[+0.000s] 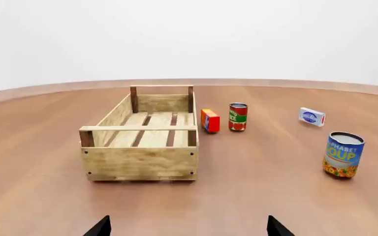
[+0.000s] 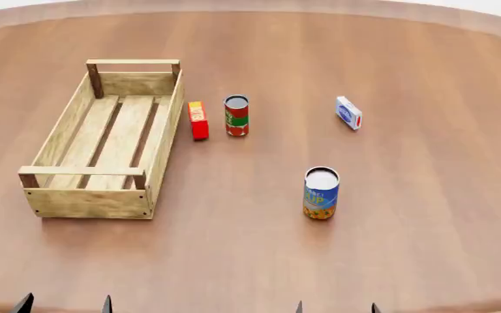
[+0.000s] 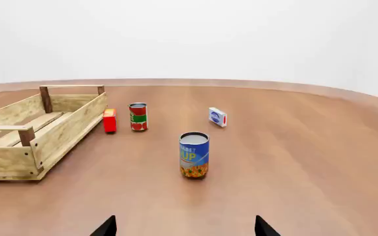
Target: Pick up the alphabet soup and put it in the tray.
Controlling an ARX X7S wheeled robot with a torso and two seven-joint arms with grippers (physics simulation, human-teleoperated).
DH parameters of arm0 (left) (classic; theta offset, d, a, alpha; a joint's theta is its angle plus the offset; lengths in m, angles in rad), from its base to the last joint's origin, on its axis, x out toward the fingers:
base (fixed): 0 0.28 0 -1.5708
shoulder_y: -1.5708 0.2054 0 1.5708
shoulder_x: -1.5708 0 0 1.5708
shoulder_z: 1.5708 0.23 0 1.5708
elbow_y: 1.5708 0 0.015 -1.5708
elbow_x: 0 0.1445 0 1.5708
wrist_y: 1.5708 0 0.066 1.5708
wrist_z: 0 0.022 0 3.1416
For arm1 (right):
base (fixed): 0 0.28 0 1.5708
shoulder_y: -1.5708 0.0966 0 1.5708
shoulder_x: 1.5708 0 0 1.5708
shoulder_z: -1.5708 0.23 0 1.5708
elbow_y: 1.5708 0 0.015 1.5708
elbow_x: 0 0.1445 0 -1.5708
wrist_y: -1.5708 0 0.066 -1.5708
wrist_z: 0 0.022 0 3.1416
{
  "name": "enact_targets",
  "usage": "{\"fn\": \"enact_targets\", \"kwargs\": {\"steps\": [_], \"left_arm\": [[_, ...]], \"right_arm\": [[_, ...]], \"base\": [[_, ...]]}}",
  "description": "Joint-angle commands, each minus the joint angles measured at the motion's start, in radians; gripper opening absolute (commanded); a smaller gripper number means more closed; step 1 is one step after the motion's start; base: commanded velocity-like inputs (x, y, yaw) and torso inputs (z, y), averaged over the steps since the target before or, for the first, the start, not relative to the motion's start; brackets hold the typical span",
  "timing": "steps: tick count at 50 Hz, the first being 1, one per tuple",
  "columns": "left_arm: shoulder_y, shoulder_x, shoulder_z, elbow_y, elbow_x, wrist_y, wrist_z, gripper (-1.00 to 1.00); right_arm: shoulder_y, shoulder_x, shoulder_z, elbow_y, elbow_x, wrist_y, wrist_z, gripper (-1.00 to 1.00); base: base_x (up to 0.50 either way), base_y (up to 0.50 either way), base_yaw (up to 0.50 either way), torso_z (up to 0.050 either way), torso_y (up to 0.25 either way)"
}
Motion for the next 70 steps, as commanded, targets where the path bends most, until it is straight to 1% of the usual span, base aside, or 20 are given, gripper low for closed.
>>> {"fn": "enact_targets", "kwargs": {"steps": [1, 9, 19, 40, 70], "left_arm": [[-0.003, -0.016, 0.019, -0.005, -0.014, 0.001, -0.018, 1.00], [-0.003, -0.041, 0.050, -0.007, -0.037, 0.004, -0.046, 1.00], [-0.003, -0.060, 0.071, -0.006, -0.055, 0.006, -0.067, 1.00], [-0.004, -0.086, 0.103, -0.006, -0.080, 0.008, -0.097, 1.00], [-0.008, -0.116, 0.138, -0.008, -0.110, 0.014, -0.132, 1.00]], "right_arm": [[-0.001, 0.022, -0.042, 0.010, -0.027, -0.029, 0.022, 1.00], [0.002, 0.042, -0.066, 0.014, 0.002, -0.023, 0.046, 1.00], [0.002, 0.062, -0.091, 0.018, -0.008, -0.039, 0.081, 1.00], [0.007, 0.087, -0.119, 0.023, 0.012, -0.057, 0.112, 1.00], [0.005, 0.119, -0.156, 0.018, 0.032, -0.075, 0.152, 1.00]], "base": [[0.14, 0.43, 0.00, 0.000, 0.000], [0.16, 0.42, 0.00, 0.000, 0.000], [0.00, 0.05, 0.00, 0.000, 0.000], [0.09, 0.19, 0.00, 0.000, 0.000], [0.28, 0.20, 0.00, 0.000, 0.000]]}}
